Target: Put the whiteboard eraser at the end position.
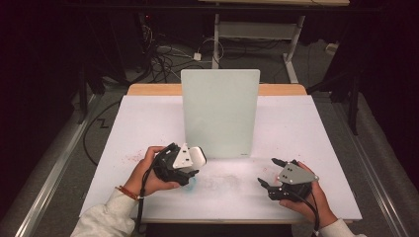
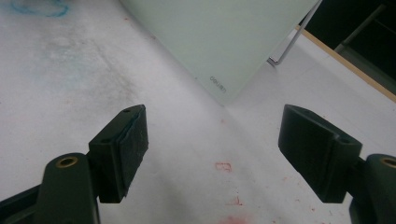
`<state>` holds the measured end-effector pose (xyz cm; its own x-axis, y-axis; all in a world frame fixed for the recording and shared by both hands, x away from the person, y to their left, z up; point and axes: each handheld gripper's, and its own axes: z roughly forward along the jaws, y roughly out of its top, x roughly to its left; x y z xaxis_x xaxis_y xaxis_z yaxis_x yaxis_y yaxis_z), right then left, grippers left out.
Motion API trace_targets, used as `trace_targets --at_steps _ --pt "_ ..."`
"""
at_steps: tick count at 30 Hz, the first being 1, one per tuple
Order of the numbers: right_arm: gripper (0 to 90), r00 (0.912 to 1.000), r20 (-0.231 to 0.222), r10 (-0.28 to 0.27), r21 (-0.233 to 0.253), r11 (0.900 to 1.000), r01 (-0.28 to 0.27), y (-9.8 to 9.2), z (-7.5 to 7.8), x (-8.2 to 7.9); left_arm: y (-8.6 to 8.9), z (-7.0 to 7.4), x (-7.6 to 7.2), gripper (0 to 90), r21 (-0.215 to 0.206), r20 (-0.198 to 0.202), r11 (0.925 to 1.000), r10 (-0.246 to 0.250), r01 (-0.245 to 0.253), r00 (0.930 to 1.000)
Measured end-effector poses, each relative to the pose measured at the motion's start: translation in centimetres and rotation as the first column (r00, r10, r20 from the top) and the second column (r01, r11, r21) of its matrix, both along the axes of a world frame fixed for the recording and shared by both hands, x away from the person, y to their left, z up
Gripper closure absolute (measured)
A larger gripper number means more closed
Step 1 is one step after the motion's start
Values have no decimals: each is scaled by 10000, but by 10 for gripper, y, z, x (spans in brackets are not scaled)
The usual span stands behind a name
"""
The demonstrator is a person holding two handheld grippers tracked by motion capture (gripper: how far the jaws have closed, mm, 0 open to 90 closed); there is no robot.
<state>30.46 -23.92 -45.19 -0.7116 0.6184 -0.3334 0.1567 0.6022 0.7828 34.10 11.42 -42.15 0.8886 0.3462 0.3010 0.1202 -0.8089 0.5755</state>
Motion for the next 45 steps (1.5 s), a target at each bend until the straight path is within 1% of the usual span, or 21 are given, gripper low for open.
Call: trace_targets --at_steps 3,5,7,9,10,12,15,17,18,24,27,28,30,31,33,35,37,38,41,43,45 --pt "249 10000 27 -8 39 10000 8 0 1 0 -14 -4 0 289 334 -220 9984 -449 456 9988" --pt "251 10000 39 -12 -4 10000 12 1 1 -1 -22 -5 -1 289 709 -107 9955 -621 628 9980" --pt "255 10000 94 -26 20 10000 26 1 1 -2 -30 -4 -1 289 918 -195 9920 -847 861 9962" --pt "255 9999 121 -51 61 10000 51 1 1 -1 -36 -2 -1 289 779 -415 9902 -1126 1156 9928" --pt "255 9999 111 -54 78 10000 53 0 1 -1 -39 -2 -2 289 776 -533 9879 -1302 1341 9901" --pt "255 10000 80 -49 75 10000 48 0 1 -1 -46 -1 -4 289 952 -596 9813 -1622 1673 9850" --pt "255 10000 89 -21 12 10000 21 1 1 -1 -57 -3 -7 289 1245 -636 9736 -1848 1916 9807" --pt "255 10000 77 -35 28 10000 35 1 1 -2 -63 -4 -8 289 1450 -686 9667 -2027 2108 9768" --pt "256 10000 65 -54 55 10000 53 1 1 -2 -67 -4 -7 289 1617 -717 9617 -2122 2212 9746" --pt "258 9999 53 -90 52 9999 90 0 0 -1 -84 -14 -1 286 1842 -928 9521 -2304 2441 9687" --pt "258 10000 3 -71 76 9999 71 0 0 -1 -89 -17 2 275 1825 -1073 9524 -2277 2443 9678" --pt "258 10000 5 -52 85 10000 52 0 0 -1 -89 -18 2 271 1759 -1036 9532 -2307 2461 9675" --pt "258 10000 1 -4 90 10000 4 1 0 -1 -89 -15 1 258 1280 -1052 9590 -2405 2530 9649" --pt "258 10000 -1 9 59 10000 -9 1 0 -2 -88 -13 1 244 1171 -996 9610 -2396 2505 9657" --pt "258 10000 -22 29 44 10000 -29 2 -1 -2 -86 -10 0 243 909 -841 9682 -2258 2331 9705" --pt "257 10000 -28 68 17 10000 -68 2 -1 -2 -82 -8 -1 229 563 -821 9728 -2198 2247 9721" --pt "258 10000 -12 73 38 10000 -73 2 0 -2 -79 -6 -1 223 393 -625 9781 -2016 2043 9775" --pt "258 10000 -19 85 54 9999 -85 2 0 -2 -76 -5 -1 216 279 -569 9792 -1992 2010 9783" --pt "258 10000 -23 77 46 10000 -77 3 0 -2 -71 -3 -1 216 83 -260 9866 -1629 1632 9863" --pt "258 10000 7 91 35 10000 -91 3 0 -3 -67 -1 0 216 -258 -42 9909 -1321 1319 9912" --pt "258 10000 29 74 39 10000 -74 3 0 -3 -62 1 1 216 -565 124 9925 -1076 1082 9941"
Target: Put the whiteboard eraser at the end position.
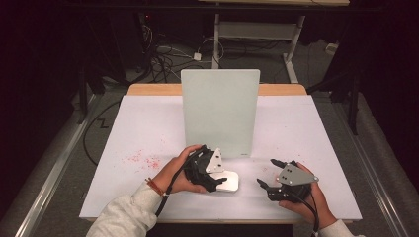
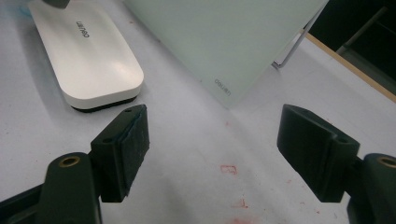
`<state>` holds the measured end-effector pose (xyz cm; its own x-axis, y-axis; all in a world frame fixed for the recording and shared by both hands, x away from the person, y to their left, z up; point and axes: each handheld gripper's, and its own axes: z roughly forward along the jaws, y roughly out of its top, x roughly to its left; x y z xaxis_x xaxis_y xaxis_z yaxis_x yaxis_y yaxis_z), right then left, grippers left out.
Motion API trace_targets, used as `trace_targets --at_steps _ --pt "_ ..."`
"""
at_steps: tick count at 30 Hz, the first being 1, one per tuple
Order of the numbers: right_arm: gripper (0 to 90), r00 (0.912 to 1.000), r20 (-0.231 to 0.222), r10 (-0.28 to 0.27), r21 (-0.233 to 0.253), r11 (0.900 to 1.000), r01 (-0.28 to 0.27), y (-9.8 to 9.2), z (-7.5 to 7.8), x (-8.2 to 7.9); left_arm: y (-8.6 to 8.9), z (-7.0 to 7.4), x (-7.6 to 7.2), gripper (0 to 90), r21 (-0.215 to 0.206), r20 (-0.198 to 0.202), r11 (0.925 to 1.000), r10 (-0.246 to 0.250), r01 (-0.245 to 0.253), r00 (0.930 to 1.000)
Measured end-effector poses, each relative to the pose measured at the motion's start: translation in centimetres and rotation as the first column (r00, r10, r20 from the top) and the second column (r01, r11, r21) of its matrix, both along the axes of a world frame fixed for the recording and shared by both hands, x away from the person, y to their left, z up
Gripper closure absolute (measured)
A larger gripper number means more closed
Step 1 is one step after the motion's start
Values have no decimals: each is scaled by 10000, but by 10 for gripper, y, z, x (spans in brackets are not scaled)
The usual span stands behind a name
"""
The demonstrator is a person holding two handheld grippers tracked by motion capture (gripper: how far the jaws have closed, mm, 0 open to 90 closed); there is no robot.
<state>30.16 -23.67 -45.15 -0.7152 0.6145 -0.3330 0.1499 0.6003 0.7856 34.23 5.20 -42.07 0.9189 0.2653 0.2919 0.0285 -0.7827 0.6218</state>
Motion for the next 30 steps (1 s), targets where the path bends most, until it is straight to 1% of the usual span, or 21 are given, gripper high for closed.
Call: trace_targets --at_steps 1,3,6,8,9,10,11,12,14,16,17,19,20,22,23,25,26,27,28,29,30 --pt "258 10000 -1 -7 21 10000 7 0 0 0 3 1 0 214 -140 190 9997 192 -189 9996" --pt "258 10000 25 -8 51 10000 8 -1 1 0 8 2 0 205 -458 392 9978 508 -490 9979" --pt "258 10000 44 1 98 10000 -2 -1 1 -1 18 5 0 205 -904 775 9912 1034 -963 9916" --pt "258 10000 84 10 80 10000 -11 -1 2 -1 23 7 0 206 -1124 971 9859 1352 -1241 9860" --pt "258 10000 69 13 106 9999 -14 -1 2 -1 26 9 -1 205 -1152 1093 9849 1421 -1295 9838" --pt "258 10000 96 -1 98 10000 0 -1 3 -2 28 10 -2 206 -1241 1301 9820 1587 -1428 9787" --pt "258 9999 121 -12 115 9999 10 -1 3 -2 31 10 -3 206 -1328 1408 9791 1727 -1543 9749" --pt "258 9999 153 18 136 9999 -20 -1 3 -2 34 11 -3 206 -1386 1416 9773 1800 -1605 9734" --pt "258 9998 185 -29 146 9999 27 -1 4 -2 41 10 -4 206 -1531 1548 9713 2052 -1818 9664" --pt "257 9998 195 -33 174 9998 29 -2 4 -2 49 8 -5 206 -1619 1518 9667 2230 -1983 9629" --pt "257 9998 187 -91 179 9998 88 -3 4 -2 52 6 -6 206 -1640 1589 9647 2319 -2060 9597" --pt "256 9998 154 -135 220 9997 131 -4 4 -1 61 5 -8 205 -1619 1624 9627 2425 -2166 9564" --pt "253 9997 158 -193 220 9996 190 -4 3 -1 65 4 -8 205 -1682 1673 9600 2515 -2238 9533" --pt "252 9996 168 -238 254 9994 234 -5 3 0 74 3 -9 202 -1811 1625 9538 2695 -2398 9492" --pt "252 9995 164 -287 289 9992 283 -6 3 0 79 1 -10 202 -1837 1662 9500 2833 -2526 9445" --pt "250 9992 176 -350 346 9988 344 -6 4 0 88 -2 -12 201 -1944 1664 9431 3027 -2698 9384" --pt "249 9991 170 -376 361 9987 370 -7 4 0 91 -4 -13 200 -1928 1745 9401 3149 -2813 9329" --pt "248 9990 173 -411 368 9985 405 -7 4 1 95 -6 -14 195 -1933 1889 9365 3282 -2927 9255" --pt "247 9989 167 -447 382 9983 441 -7 4 1 98 -8 -15 194 -1969 1925 9323 3403 -3035 9204" --pt "246 9988 177 -454 386 9983 446 -7 4 1 101 -11 -16 194 -2031 1893 9282 3496 -3117 9176" --pt "246 9986 191 -486 405 9980 478 -7 4 1 104 -13 -18 195 -2029 1965 9259 3572 -3186 9131"
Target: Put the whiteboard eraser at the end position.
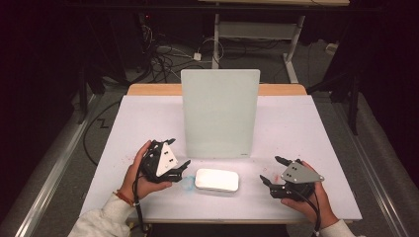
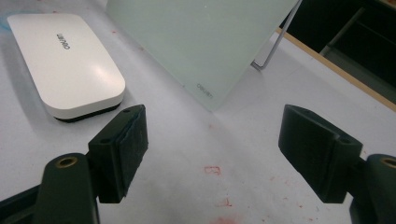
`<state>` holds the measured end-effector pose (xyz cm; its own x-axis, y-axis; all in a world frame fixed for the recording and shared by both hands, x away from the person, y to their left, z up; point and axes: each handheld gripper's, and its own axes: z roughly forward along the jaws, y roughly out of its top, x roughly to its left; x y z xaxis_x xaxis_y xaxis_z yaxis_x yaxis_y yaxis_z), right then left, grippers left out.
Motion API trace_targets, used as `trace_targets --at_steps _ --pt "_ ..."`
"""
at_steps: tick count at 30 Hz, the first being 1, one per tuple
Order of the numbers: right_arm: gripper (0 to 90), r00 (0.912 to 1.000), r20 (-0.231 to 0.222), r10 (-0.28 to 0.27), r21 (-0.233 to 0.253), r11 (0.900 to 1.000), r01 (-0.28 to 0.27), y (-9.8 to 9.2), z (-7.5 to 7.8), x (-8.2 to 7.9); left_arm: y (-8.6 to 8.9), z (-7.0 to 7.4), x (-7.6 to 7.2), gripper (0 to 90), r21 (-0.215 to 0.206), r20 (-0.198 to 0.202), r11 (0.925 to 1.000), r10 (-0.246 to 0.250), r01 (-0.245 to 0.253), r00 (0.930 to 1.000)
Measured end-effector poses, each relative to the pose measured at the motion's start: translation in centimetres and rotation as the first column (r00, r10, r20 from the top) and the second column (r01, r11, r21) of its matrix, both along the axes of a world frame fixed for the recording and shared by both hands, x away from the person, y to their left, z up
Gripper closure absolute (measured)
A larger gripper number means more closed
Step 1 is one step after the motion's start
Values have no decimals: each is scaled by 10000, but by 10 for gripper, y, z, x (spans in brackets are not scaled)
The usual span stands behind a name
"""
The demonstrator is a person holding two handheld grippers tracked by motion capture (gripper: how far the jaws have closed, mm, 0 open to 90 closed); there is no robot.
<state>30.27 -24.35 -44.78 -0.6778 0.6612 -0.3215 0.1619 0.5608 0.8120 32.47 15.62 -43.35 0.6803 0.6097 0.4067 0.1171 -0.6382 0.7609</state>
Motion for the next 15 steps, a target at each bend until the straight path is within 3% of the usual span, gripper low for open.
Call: trace_targets --at_steps 4,11,15 --pt "241 10000 68 17 55 10000 -17 0 0 -1 10 -8 -5 194 -29 9 9998 205 -205 9998" --pt "229 9996 130 -234 230 9995 231 -5 1 -1 28 -20 -14 179 -72 -524 9988 471 -476 9975" --pt "223 9993 145 -343 364 9988 338 -7 2 -2 36 -29 -19 179 -117 -972 9971 732 -747 9926"
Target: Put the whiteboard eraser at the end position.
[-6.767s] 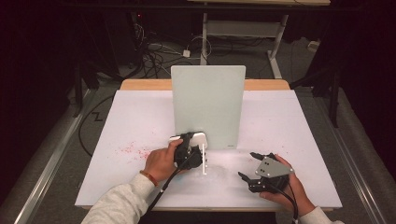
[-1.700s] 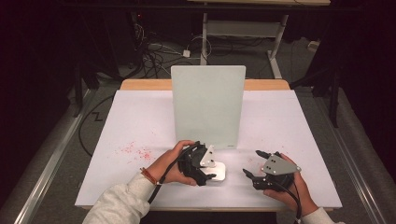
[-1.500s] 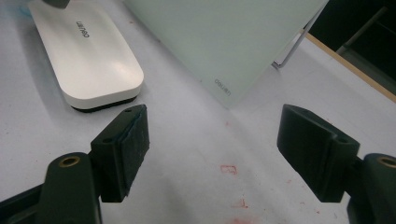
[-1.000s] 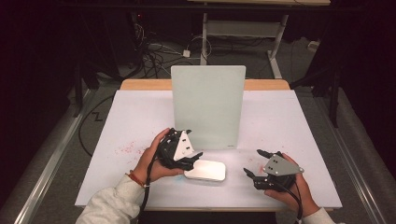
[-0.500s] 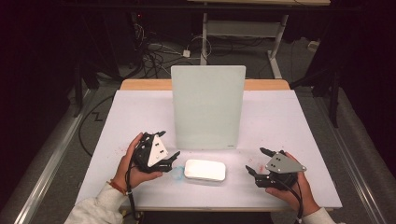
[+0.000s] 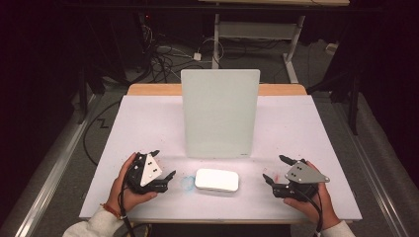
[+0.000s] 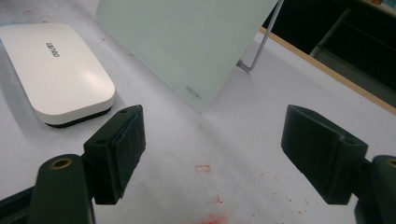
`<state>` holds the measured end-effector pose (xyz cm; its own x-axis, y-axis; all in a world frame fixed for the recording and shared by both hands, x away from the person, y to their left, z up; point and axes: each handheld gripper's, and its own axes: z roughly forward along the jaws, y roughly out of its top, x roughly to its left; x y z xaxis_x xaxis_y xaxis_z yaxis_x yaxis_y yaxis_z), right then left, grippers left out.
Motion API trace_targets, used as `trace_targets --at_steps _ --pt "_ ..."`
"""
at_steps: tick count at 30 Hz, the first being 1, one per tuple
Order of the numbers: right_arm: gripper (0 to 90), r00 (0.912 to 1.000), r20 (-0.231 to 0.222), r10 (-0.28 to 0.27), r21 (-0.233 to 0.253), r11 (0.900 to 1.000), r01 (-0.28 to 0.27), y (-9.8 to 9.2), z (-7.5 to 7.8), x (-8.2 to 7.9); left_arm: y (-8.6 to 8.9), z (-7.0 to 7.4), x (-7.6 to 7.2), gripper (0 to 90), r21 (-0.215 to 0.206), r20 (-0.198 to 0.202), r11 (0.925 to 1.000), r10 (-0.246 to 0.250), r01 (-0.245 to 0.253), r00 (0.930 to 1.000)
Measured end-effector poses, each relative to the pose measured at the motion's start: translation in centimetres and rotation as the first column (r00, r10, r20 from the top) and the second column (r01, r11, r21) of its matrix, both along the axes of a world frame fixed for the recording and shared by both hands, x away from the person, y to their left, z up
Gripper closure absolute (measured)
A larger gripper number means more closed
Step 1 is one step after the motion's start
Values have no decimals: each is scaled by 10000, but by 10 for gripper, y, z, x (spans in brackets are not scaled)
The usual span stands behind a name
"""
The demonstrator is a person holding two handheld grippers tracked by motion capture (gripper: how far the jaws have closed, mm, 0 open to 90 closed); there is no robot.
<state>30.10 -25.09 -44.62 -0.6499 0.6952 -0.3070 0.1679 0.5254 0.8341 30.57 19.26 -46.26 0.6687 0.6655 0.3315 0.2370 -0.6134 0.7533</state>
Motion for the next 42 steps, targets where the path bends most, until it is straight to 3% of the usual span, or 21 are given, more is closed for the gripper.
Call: trace_targets --at_steps 3,5,8,14,17,42 --pt "212 10000 -15 -19 23 10000 19 0 0 0 7 -6 -5 179 -143 -331 9997 207 -212 9992" --pt "192 9999 -40 -132 35 9999 132 -1 -1 1 8 -11 -9 179 198 -368 9993 312 -305 9988" --pt "172 9997 -35 -223 185 9996 224 -1 -1 1 9 -11 -12 179 219 -339 9991 369 -362 9987" --pt "173 9996 28 -282 154 9995 282 -2 0 0 9 -9 -10 179 108 -222 9994 324 -322 9992" --pt "174 9995 53 -318 125 9994 318 -1 1 0 8 -12 -9 179 381 -317 9990 236 -224 9992" --pt "179 9995 -23 -306 89 9995 306 -2 0 1 5 -14 -1 179 211 -555 9996 209 -198 9982"
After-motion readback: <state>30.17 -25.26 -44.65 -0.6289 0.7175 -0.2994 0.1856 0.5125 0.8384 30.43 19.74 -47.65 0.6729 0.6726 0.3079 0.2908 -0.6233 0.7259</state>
